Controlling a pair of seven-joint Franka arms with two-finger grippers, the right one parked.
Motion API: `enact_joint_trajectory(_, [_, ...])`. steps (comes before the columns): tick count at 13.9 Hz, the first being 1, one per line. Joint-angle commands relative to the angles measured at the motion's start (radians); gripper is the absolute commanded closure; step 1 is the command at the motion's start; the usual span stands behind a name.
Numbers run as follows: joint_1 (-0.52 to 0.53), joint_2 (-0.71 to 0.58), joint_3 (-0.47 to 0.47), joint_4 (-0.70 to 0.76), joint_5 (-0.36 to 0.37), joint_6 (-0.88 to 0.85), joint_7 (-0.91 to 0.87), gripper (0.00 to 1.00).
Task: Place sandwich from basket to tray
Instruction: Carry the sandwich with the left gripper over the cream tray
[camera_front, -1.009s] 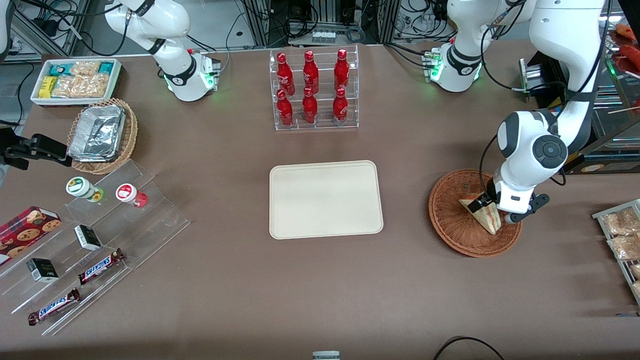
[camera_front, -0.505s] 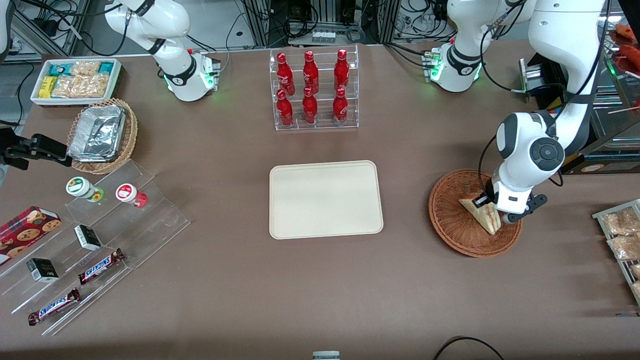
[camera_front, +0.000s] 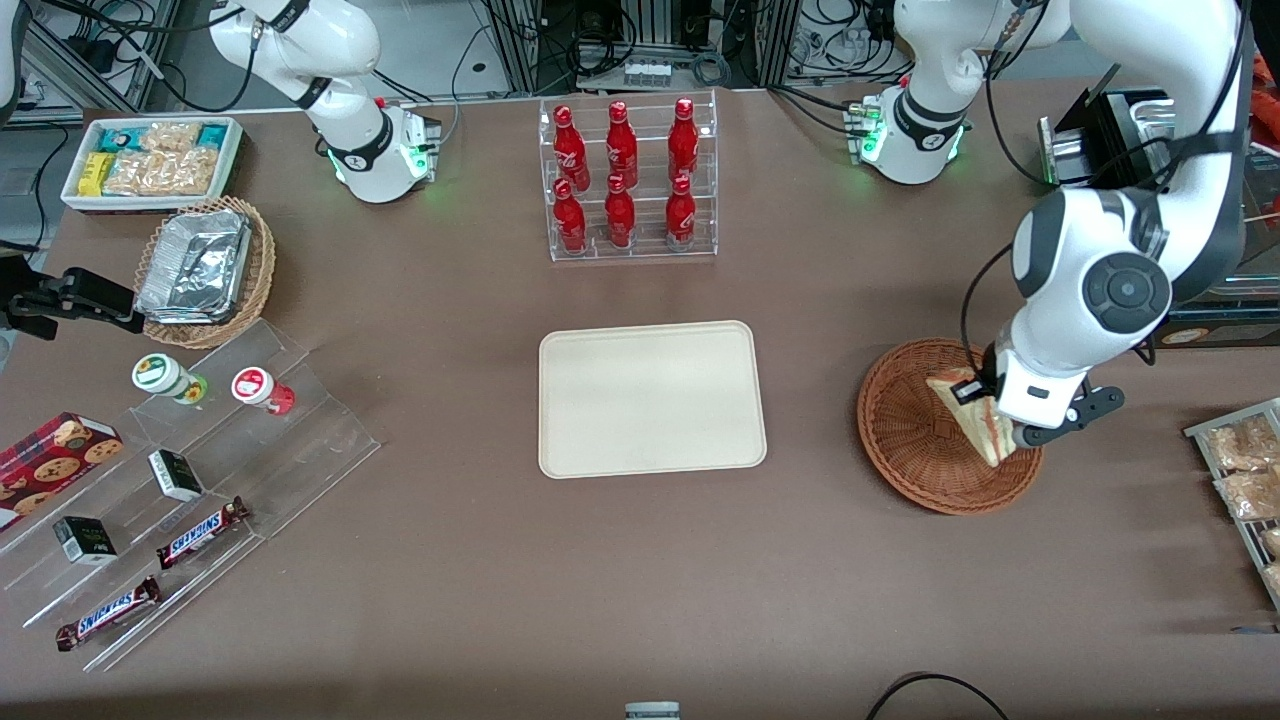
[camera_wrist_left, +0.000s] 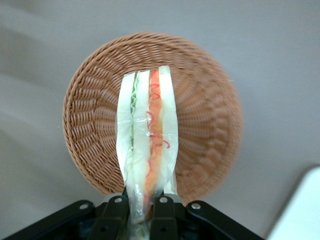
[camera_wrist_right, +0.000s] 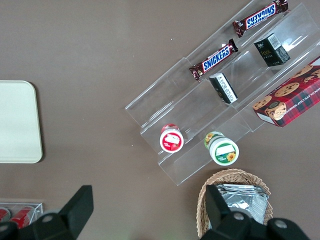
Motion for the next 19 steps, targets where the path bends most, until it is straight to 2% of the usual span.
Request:
enact_joint_trajectory(1, [-0.108,0.063,-0.004,0.167,-0.002,-0.084,-0.012,1.0])
enact_joint_trajectory(3, [-0.177,0.09,-0.006,0.21,-0.02,-0.092,-0.014,1.0])
enact_joint_trajectory(6, [-0.272,0.153,-0.006,0.249,-0.084,-0.083,-0.02,1.0])
enact_joint_trajectory(8, [-0.338,0.227,-0.006,0.325,-0.103,-0.083,-0.032,1.0])
enact_joint_trajectory(11, [-0.435,0.327,-0.004,0.39,-0.1,-0.06,-0.103,1.0])
enact_joint_trajectory(19, [-0.575,0.478,-0.004,0.394,-0.095,0.168,-0.19,1.0])
